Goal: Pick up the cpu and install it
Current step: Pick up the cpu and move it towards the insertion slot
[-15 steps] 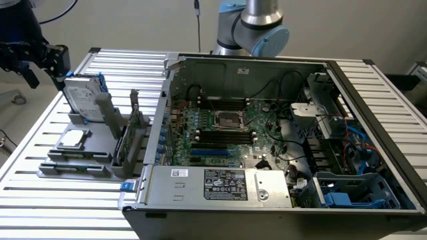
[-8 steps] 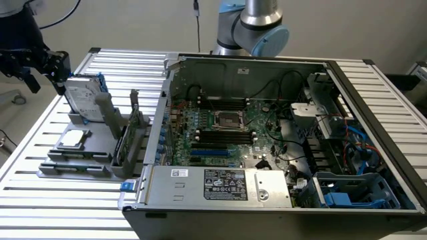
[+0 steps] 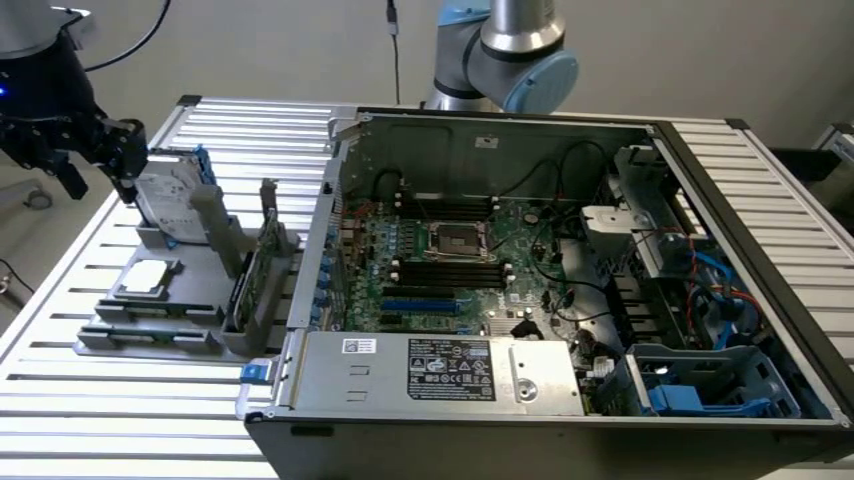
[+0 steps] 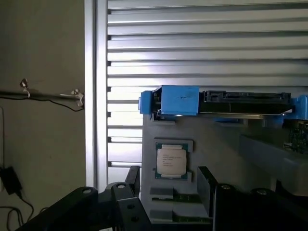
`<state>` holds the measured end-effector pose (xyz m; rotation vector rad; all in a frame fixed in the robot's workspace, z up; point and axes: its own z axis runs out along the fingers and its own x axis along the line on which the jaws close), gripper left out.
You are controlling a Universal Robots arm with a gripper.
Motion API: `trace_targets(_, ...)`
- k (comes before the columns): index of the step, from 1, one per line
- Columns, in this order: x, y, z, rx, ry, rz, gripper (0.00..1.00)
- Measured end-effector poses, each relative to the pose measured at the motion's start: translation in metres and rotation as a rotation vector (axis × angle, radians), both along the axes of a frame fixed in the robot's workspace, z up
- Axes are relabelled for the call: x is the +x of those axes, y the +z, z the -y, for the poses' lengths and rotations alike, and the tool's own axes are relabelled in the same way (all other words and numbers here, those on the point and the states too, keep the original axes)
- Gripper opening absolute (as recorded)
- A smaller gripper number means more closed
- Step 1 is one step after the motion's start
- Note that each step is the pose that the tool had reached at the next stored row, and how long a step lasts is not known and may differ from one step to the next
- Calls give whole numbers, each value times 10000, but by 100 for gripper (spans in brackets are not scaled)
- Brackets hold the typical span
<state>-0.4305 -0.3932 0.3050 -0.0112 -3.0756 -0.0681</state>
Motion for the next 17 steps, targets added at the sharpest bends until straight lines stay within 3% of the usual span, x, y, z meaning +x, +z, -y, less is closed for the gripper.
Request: trace_targets(17, 56, -308, 101, 0, 1, 1, 60)
